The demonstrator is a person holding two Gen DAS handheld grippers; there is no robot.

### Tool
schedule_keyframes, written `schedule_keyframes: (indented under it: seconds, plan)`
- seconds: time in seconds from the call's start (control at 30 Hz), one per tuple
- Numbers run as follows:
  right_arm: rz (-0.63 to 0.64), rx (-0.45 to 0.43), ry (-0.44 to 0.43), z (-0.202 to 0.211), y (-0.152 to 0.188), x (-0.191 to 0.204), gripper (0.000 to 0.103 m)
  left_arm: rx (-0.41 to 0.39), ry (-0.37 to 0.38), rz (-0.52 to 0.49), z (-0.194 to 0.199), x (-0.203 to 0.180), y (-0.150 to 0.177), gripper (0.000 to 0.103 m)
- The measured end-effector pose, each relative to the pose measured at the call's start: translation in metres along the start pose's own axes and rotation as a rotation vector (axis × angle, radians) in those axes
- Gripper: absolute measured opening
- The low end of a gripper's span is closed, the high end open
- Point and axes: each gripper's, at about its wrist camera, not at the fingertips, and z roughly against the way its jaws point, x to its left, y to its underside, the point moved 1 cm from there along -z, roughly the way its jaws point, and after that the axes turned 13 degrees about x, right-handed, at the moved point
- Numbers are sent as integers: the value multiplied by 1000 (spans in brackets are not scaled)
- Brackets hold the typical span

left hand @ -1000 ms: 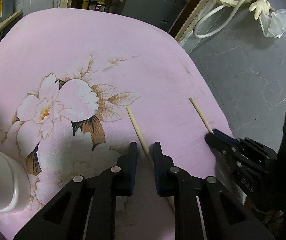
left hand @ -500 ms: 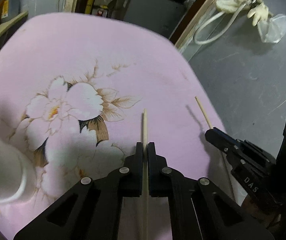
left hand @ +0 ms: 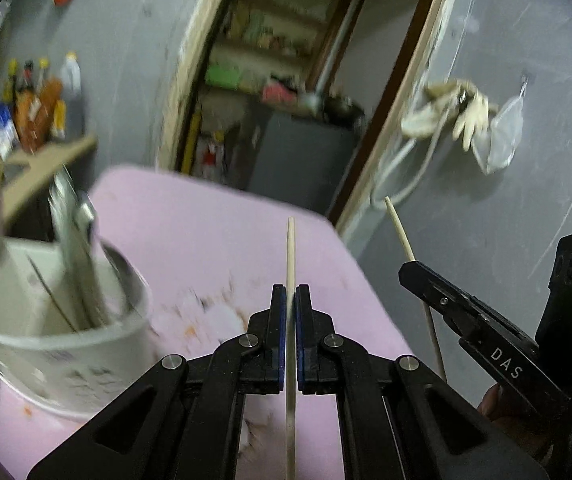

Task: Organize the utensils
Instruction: 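Lift both chopsticks upright and carry them over the white caddy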

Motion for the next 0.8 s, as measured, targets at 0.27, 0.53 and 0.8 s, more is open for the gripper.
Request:
schedule_keyframes:
  seconds: [0.27,0.53,0.8]
  plan:
    - [23,-153,-118,-2,-44,49,3,-195,-35,43,57,30,-32,2]
    - [-58,-284,-265,-27,-76,91,3,-385,-74,195,105,121,-55,2]
    - [-138,-388,-325,-51,-75,117,3,-506,-98,304,125,192,-56,2]
